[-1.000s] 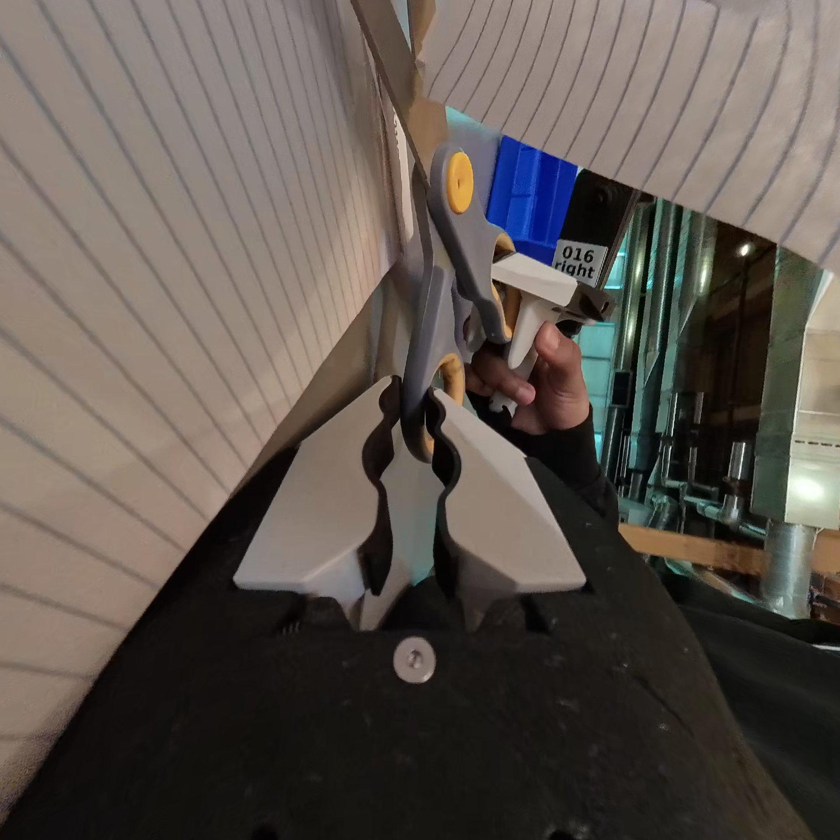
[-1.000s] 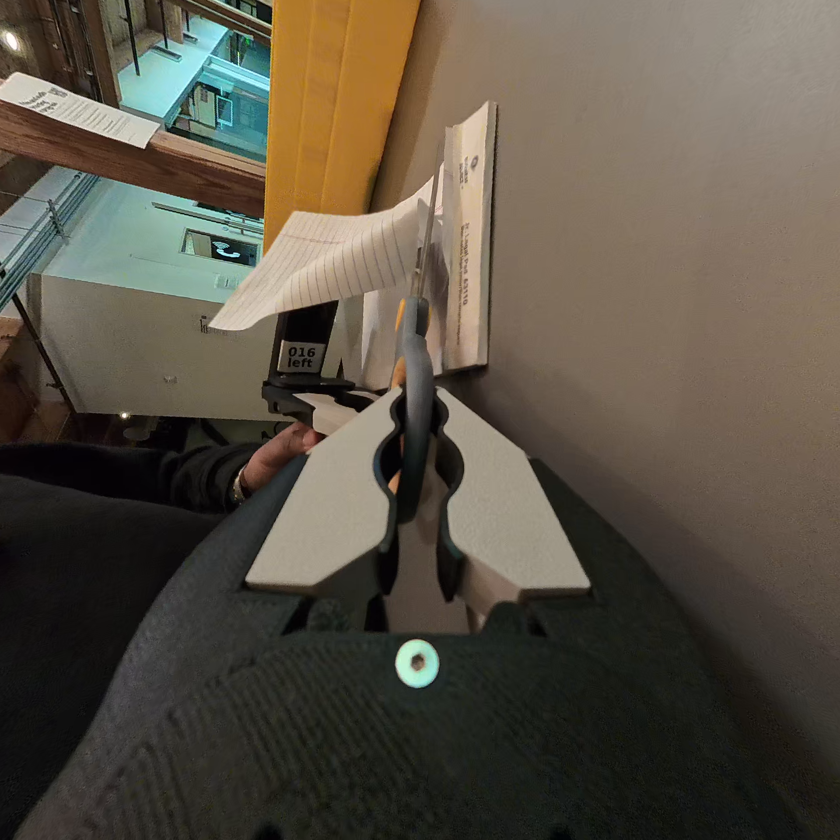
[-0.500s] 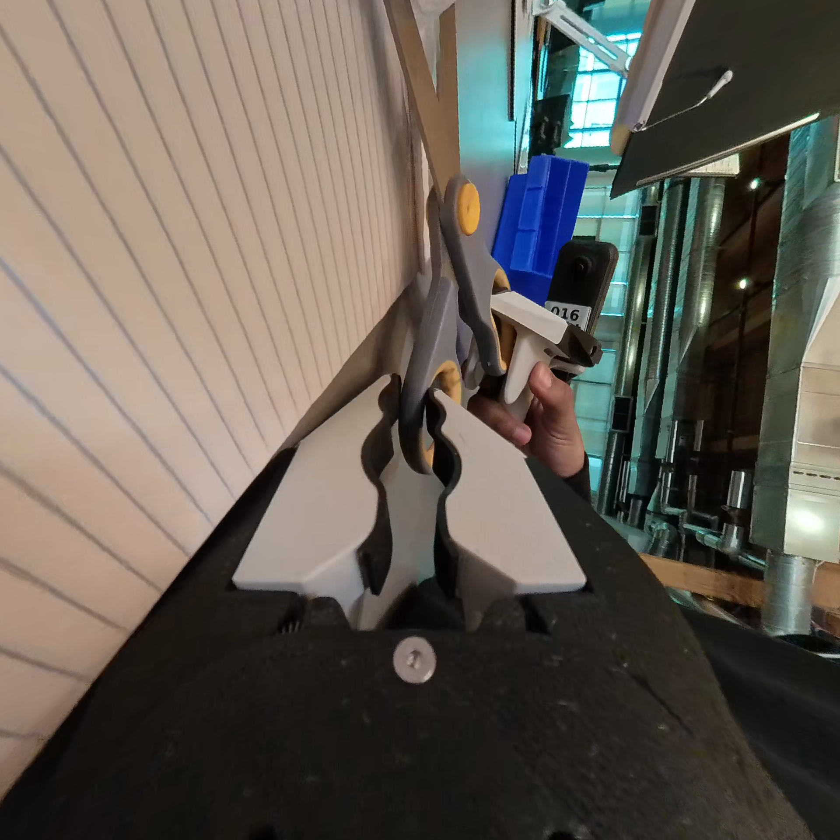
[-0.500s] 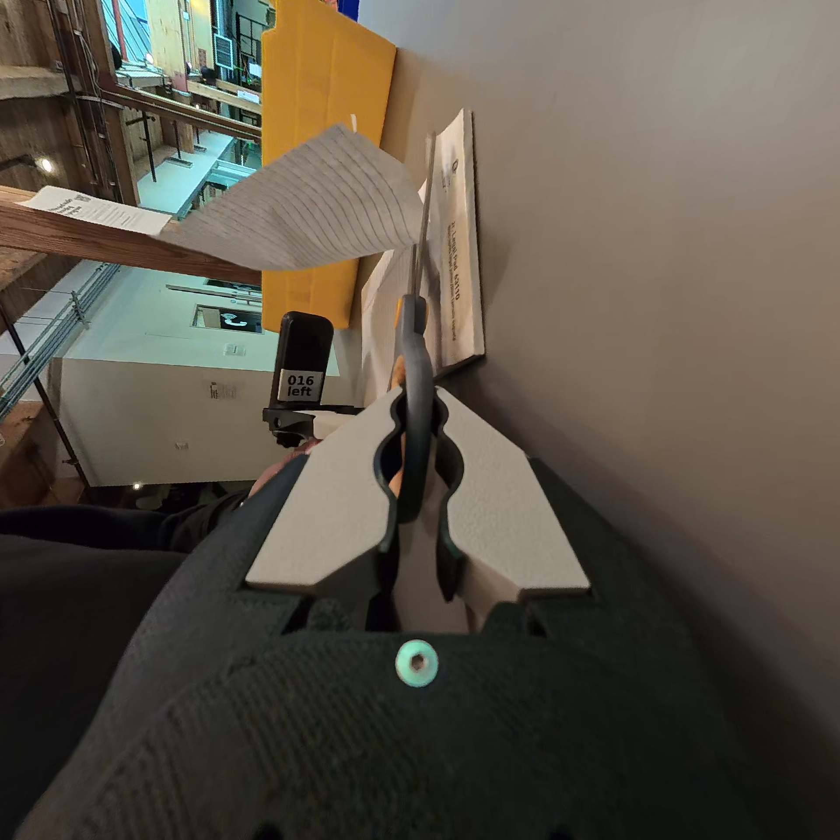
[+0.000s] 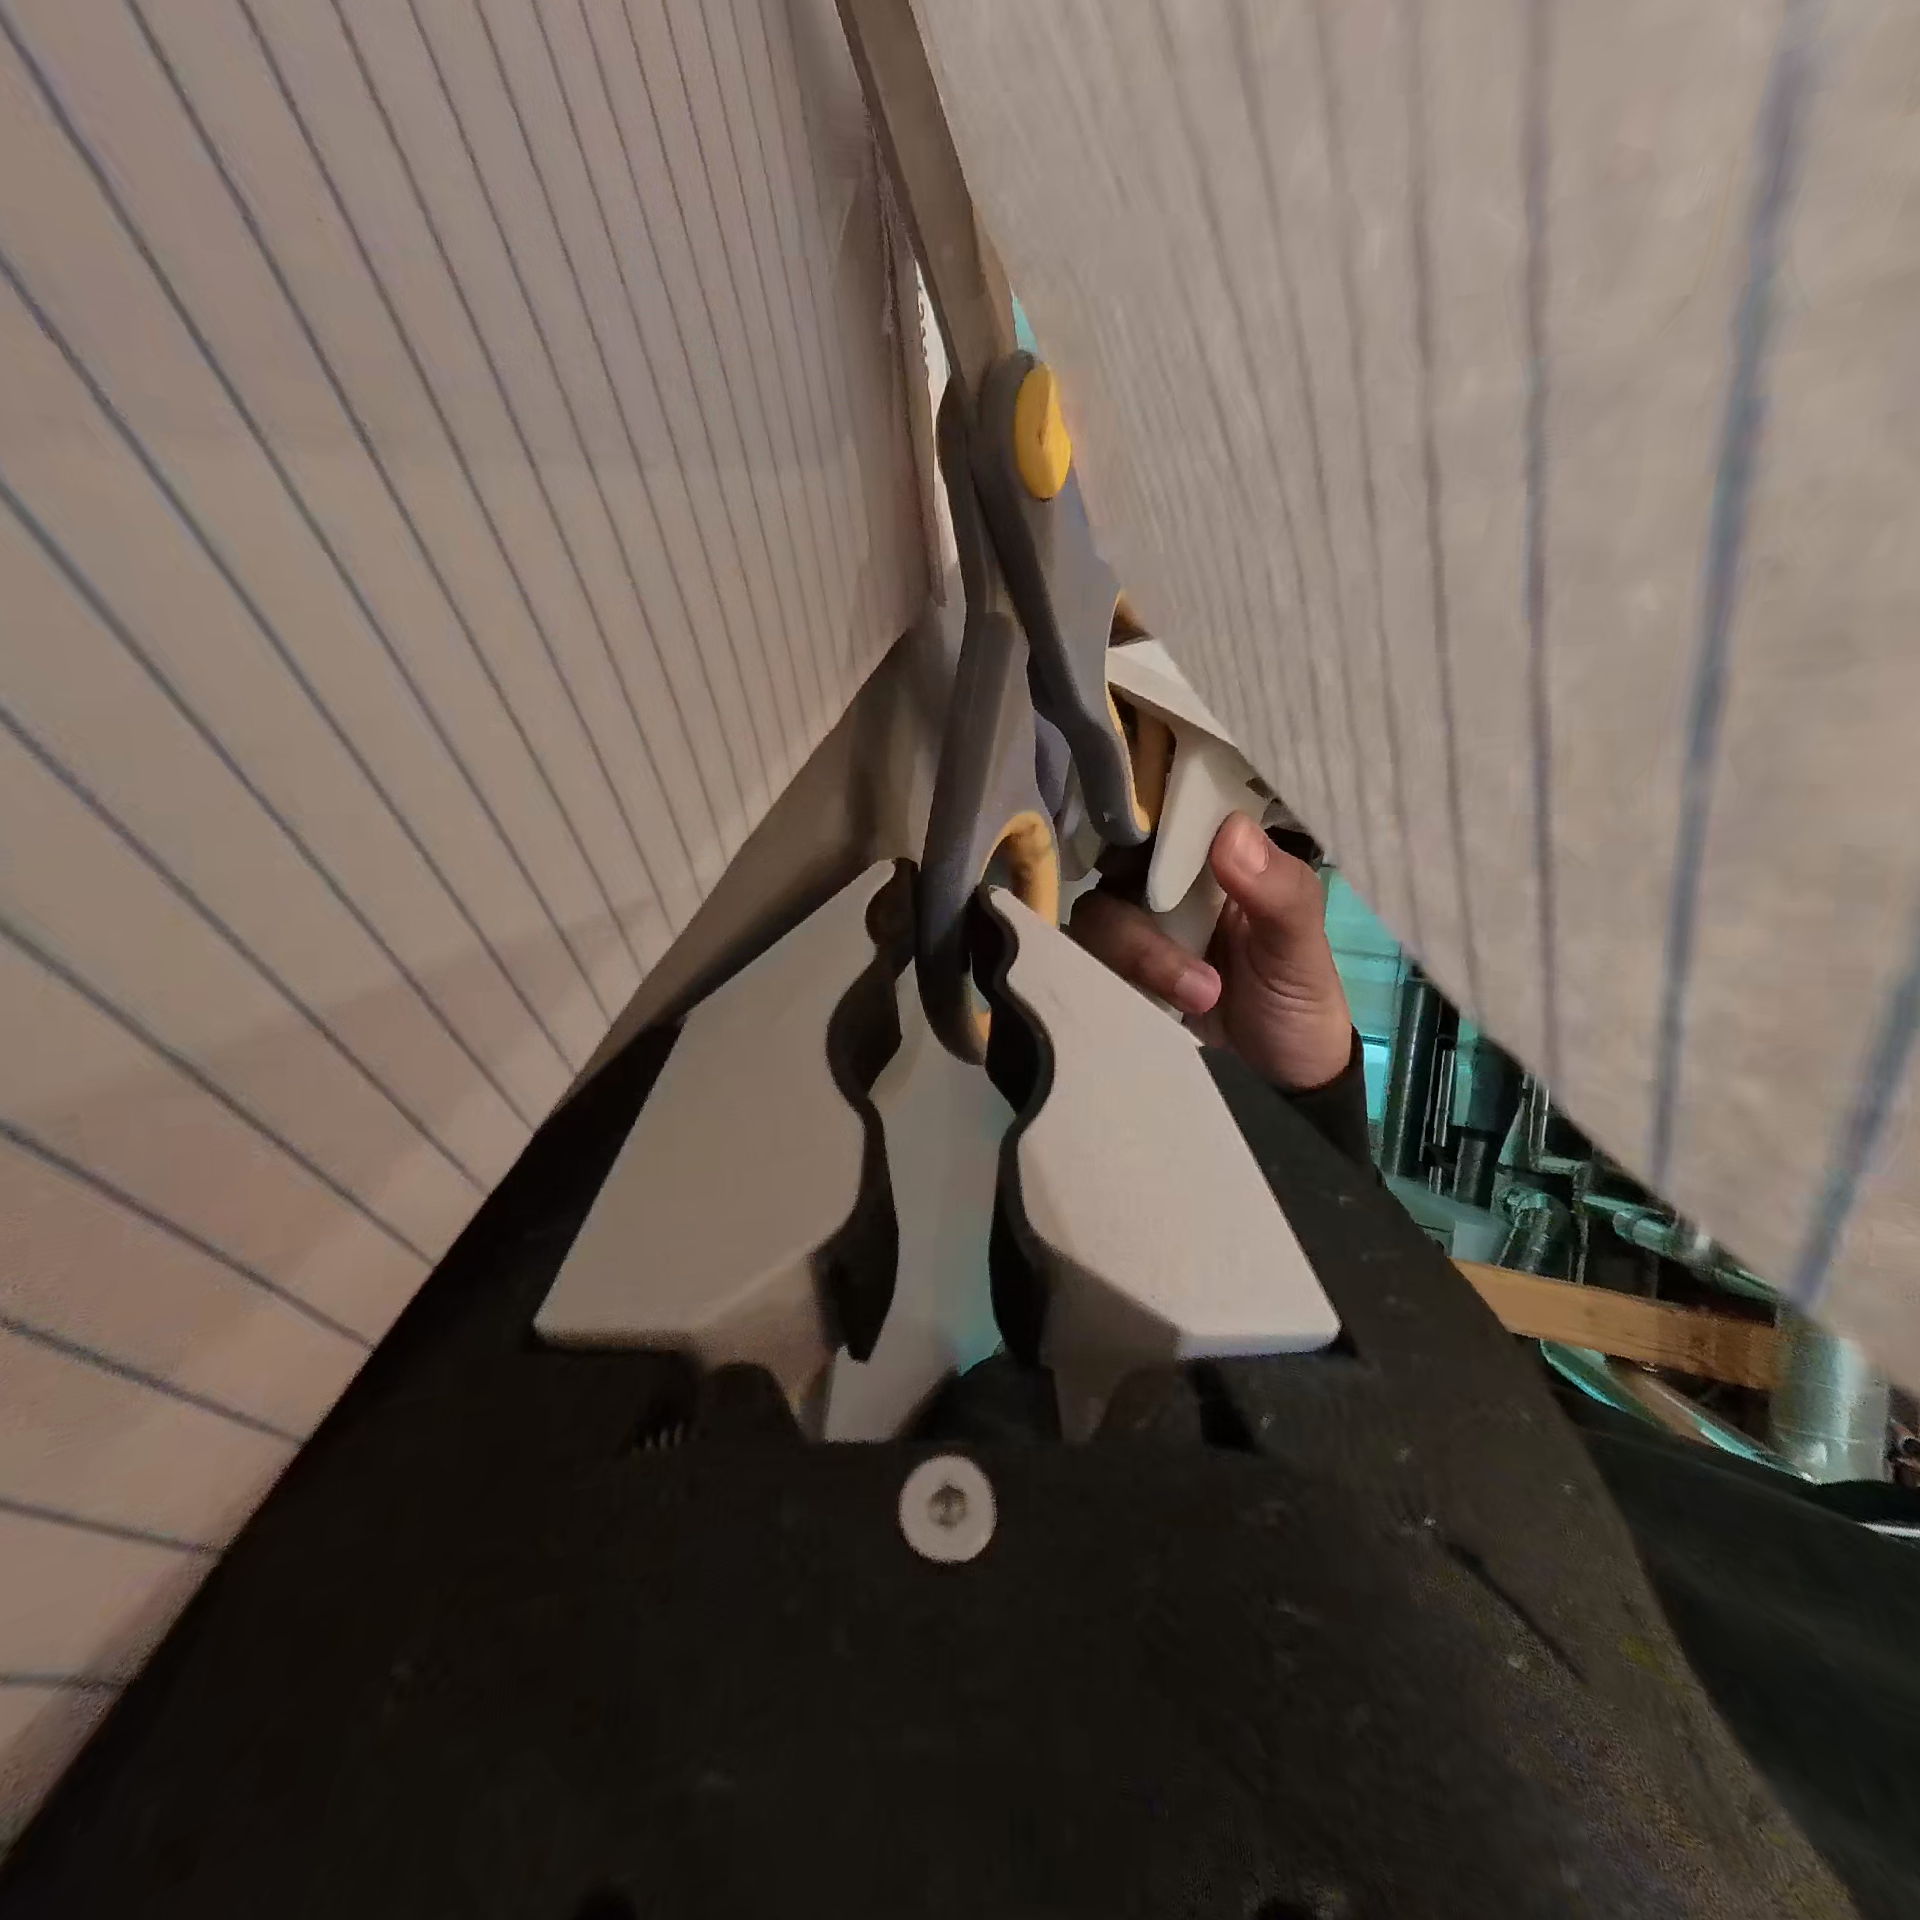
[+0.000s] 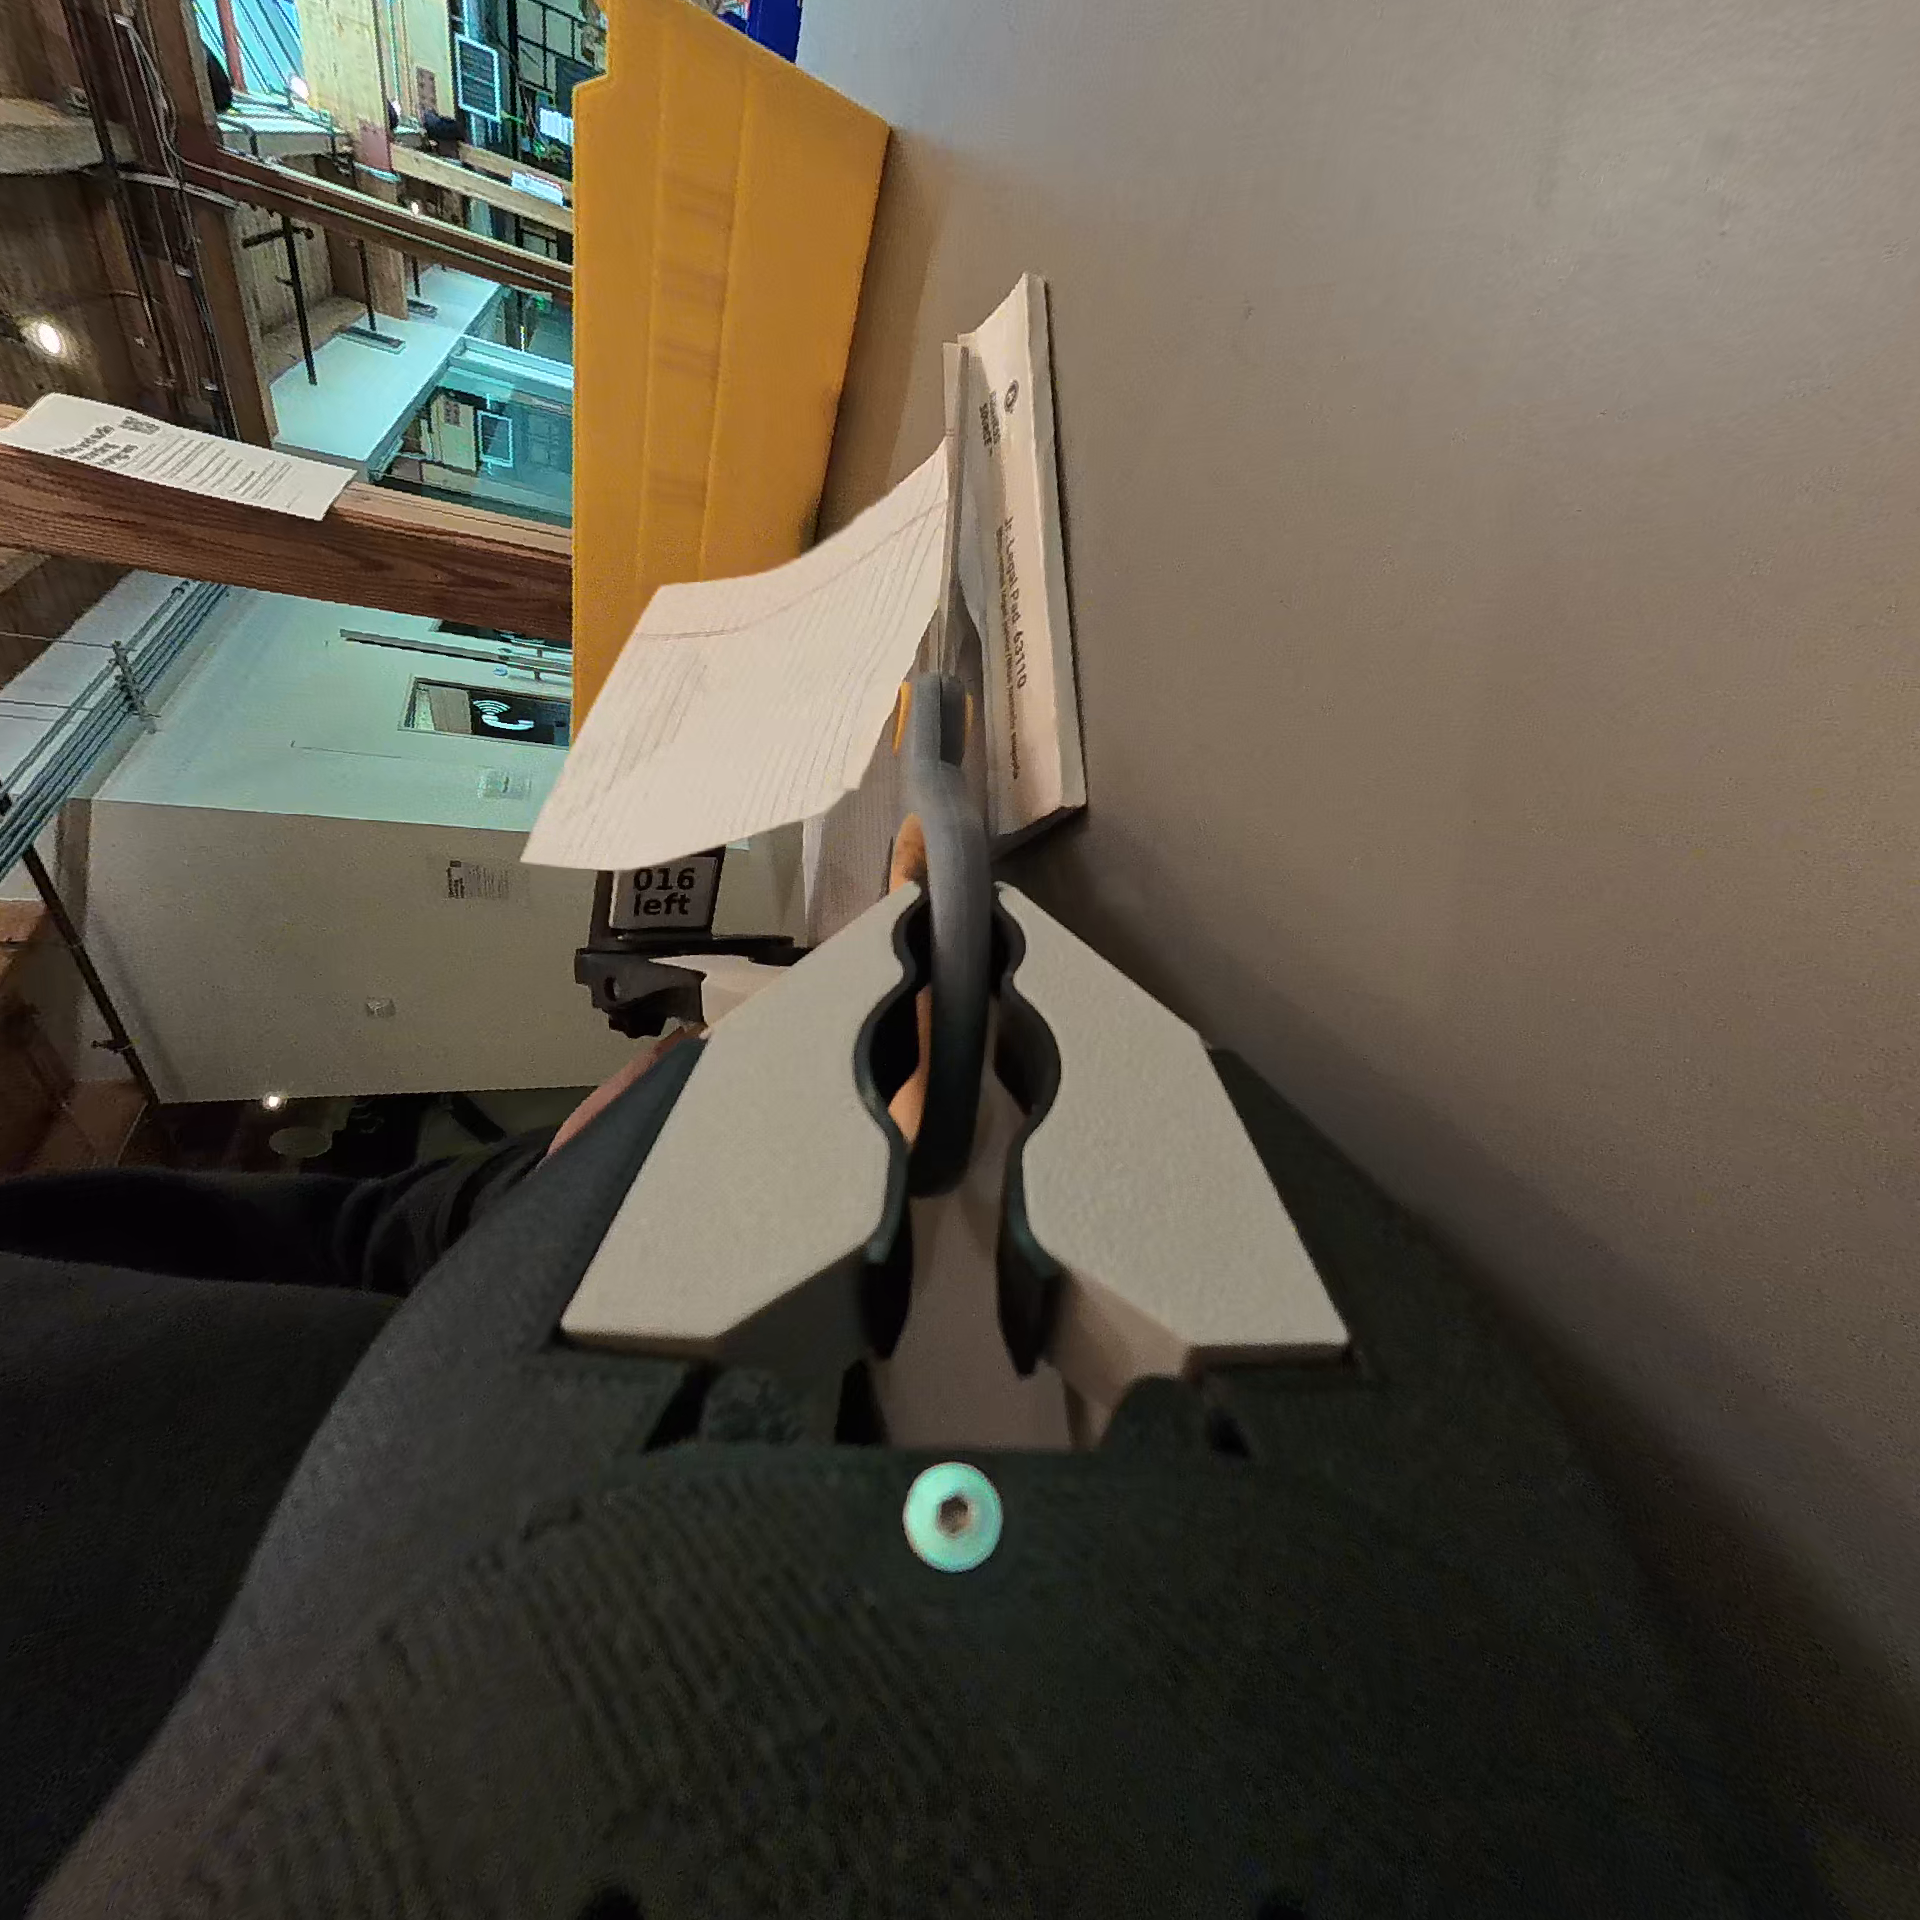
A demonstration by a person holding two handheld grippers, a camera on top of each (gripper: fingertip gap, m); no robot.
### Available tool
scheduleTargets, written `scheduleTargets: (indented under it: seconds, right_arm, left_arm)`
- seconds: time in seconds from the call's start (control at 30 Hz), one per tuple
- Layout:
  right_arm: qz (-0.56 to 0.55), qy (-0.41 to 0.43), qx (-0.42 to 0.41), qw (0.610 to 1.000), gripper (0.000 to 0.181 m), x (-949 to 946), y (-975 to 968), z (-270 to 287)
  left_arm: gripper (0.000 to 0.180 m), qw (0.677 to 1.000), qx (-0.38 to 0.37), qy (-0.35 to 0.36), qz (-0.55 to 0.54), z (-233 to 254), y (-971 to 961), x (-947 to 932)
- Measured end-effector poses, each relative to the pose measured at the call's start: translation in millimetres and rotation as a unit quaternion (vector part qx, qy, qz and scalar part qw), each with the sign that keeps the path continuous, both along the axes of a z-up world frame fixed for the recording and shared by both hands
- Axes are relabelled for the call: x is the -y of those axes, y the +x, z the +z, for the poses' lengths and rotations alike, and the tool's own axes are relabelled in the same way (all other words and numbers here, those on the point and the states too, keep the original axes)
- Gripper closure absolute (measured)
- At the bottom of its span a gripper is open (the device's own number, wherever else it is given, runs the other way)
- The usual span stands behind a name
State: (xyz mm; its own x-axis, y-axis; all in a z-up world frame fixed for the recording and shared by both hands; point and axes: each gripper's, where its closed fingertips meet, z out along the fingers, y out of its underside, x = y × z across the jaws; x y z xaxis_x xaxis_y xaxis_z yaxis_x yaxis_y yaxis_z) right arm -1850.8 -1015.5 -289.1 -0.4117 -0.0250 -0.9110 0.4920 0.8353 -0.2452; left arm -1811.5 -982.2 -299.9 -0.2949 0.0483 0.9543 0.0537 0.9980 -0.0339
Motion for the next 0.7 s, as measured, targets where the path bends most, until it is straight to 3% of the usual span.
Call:
scheduleTargets:
  seconds: [0.7]
  right_arm:
    - [-0.048, -0.013, -0.012, 0.999, 0.174, -10, 20, 1]
  left_arm:
    - [0.173, 1.0, 0.0, 0.005, -0.025, 0, 5, -6]
